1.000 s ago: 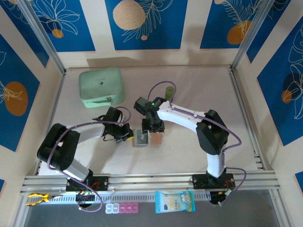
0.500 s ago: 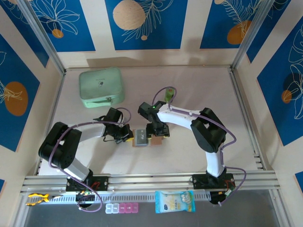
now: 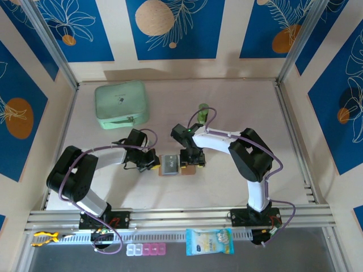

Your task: Take the credit cards out of the card holder

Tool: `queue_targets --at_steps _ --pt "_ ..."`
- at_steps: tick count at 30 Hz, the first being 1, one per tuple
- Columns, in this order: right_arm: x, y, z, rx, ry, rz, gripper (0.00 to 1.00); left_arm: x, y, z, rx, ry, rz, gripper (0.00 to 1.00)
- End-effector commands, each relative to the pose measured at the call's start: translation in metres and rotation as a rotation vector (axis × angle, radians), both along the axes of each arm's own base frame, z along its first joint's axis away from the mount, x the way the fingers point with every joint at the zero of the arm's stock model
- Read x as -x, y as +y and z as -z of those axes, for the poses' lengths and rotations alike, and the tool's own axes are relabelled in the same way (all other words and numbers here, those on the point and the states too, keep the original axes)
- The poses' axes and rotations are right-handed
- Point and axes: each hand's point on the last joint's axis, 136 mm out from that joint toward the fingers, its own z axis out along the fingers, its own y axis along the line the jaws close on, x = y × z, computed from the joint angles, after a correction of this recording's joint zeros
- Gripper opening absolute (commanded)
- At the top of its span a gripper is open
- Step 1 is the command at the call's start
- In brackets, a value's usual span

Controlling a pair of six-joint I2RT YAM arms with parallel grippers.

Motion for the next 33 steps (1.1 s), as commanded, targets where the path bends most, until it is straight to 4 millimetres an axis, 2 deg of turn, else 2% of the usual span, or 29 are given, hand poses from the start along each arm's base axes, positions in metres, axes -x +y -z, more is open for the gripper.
queue_targets --at_steps 1,6,12,20,26,33 --pt "0.017 -0.016 0.035 0.056 0.081 0.007 0.59 0.015 0.013 0.02 -0.09 0.068 0.002 0.01" --pt "0.017 -0.017 0.036 0.06 0.083 0.014 0.58 0.013 0.012 0.016 -0.085 0.059 0.004 0.01" --pt "0.014 -0.017 0.03 0.06 0.074 0.014 0.57 -0.002 0.013 -0.018 -0.067 -0.036 0.013 0.02" --pt "-0.004 0.002 -0.015 -0.042 -0.031 0.0 0.55 -0.012 -0.008 -0.044 0.04 -0.097 0.046 0.06" --pt "-0.011 0.016 -0.048 -0.123 -0.076 -0.024 0.54 -0.012 -0.018 -0.044 0.047 -0.091 0.05 0.06" --pt "-0.009 0.042 -0.064 -0.282 -0.068 -0.015 0.51 -0.011 -0.039 -0.045 0.059 -0.101 0.092 0.05"
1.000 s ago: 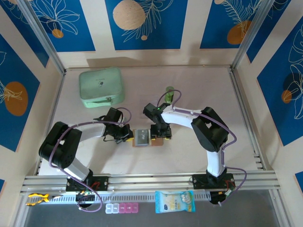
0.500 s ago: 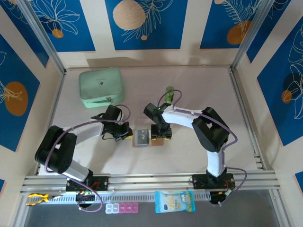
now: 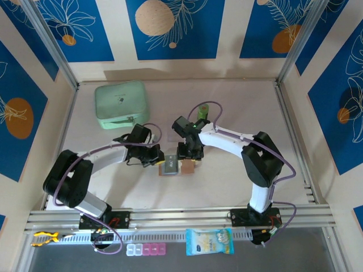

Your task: Take the credit cards out of the card holder

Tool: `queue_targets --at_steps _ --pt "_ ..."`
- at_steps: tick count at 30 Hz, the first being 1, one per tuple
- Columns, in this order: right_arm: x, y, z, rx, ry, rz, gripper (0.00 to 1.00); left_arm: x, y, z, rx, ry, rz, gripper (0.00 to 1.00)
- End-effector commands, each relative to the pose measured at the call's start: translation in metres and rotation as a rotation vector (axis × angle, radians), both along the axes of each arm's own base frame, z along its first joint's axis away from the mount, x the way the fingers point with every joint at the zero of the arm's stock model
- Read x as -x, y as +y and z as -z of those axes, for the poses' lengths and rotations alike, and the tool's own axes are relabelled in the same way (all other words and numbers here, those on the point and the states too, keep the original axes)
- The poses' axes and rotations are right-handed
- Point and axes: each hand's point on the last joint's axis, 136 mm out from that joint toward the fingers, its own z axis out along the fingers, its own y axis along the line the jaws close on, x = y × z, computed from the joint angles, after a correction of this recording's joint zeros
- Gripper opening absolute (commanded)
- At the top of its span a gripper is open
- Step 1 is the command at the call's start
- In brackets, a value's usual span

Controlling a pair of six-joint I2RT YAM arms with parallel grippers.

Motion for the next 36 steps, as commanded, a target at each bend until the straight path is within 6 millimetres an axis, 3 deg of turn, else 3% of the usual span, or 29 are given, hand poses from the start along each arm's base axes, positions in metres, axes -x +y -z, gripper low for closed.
queue_targets --at_steps 1,9,17,36 --pt "0.005 0.021 -0.014 -0.129 0.026 -0.009 0.5 -0.004 -0.014 -0.004 0.026 -0.005 0.018 0.05" --pt "0.01 0.047 0.001 -0.313 0.094 -0.023 0.41 0.004 -0.014 0.013 -0.01 0.028 0.033 0.04" --pt "0.011 0.049 0.014 -0.36 0.088 -0.048 0.35 0.01 0.001 0.034 -0.107 0.054 0.037 0.03" --pt "0.009 0.049 0.029 -0.372 0.074 -0.07 0.26 0.005 0.005 0.022 -0.112 0.004 0.011 0.05"
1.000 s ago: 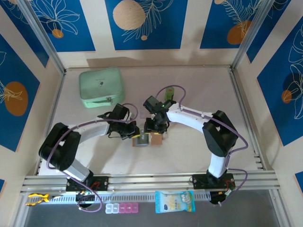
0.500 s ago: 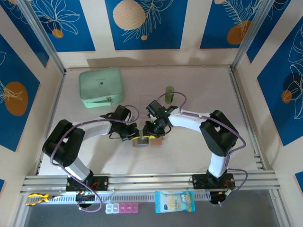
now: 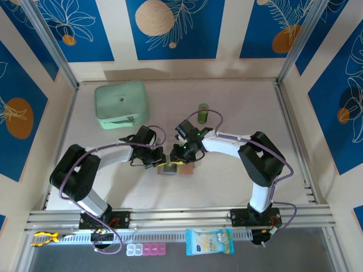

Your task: Take the credit cards out of the card holder

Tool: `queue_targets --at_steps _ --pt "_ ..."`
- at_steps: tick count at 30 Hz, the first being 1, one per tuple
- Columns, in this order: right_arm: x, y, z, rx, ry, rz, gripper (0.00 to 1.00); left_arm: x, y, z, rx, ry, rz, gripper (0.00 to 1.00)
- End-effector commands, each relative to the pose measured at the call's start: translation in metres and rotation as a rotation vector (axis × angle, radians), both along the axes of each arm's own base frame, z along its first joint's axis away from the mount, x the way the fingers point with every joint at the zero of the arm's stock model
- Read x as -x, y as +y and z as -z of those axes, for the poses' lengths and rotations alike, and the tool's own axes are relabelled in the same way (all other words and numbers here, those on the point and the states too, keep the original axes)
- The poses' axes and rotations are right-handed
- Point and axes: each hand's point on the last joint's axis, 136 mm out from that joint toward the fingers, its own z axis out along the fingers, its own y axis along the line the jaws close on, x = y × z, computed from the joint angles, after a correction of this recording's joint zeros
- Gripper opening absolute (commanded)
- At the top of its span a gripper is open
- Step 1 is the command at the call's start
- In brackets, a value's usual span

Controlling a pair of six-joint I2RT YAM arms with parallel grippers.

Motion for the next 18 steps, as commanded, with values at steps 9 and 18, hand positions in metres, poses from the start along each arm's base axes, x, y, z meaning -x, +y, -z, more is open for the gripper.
queue_targets --at_steps 9,18 --pt "0.006 -0.003 0.014 0.004 0.037 -0.017 0.24 0.008 0.01 0.005 -0.059 0.012 0.007 0.05" --pt "0.007 -0.003 0.02 0.008 0.055 -0.012 0.24 0.017 0.015 0.014 -0.079 0.049 0.005 0.05"
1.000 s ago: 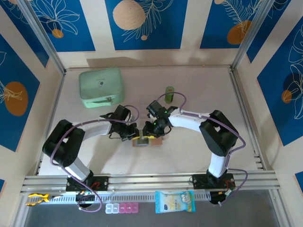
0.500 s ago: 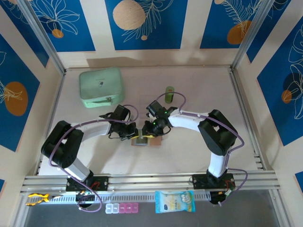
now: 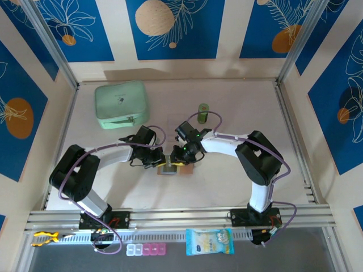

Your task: Take the credit cards out of the card holder

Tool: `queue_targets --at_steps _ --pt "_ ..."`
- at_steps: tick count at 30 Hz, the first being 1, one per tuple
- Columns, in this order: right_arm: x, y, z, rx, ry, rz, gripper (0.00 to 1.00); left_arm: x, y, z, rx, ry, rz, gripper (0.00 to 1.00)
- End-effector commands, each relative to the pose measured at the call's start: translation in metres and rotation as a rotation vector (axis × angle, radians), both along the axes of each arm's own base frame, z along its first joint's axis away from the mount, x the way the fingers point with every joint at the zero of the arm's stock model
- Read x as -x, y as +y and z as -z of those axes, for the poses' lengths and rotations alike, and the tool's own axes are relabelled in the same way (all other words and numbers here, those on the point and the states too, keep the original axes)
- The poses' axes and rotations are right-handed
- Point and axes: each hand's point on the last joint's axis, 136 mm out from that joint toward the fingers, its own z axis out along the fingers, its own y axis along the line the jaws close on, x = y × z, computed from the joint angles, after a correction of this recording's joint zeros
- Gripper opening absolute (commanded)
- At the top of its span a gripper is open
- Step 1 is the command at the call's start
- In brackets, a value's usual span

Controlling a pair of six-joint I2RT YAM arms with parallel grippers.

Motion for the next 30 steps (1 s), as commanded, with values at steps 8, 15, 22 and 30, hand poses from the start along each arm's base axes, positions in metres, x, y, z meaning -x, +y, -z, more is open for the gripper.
queue_targets --at_steps 8,15,22,30 --pt "0.007 -0.001 0.009 -0.014 0.052 -0.011 0.2 0.019 0.014 0.011 -0.06 0.043 0.003 0.04" --pt "0.008 0.0 0.01 -0.028 0.062 -0.016 0.17 0.021 0.015 0.013 -0.059 0.048 0.001 0.04" --pt "0.009 -0.002 0.012 -0.014 0.072 -0.009 0.19 0.018 0.015 0.012 -0.065 0.039 0.0 0.05" --pt "0.006 -0.014 0.01 0.055 0.04 0.009 0.27 0.015 0.015 0.006 -0.069 0.024 0.005 0.07"
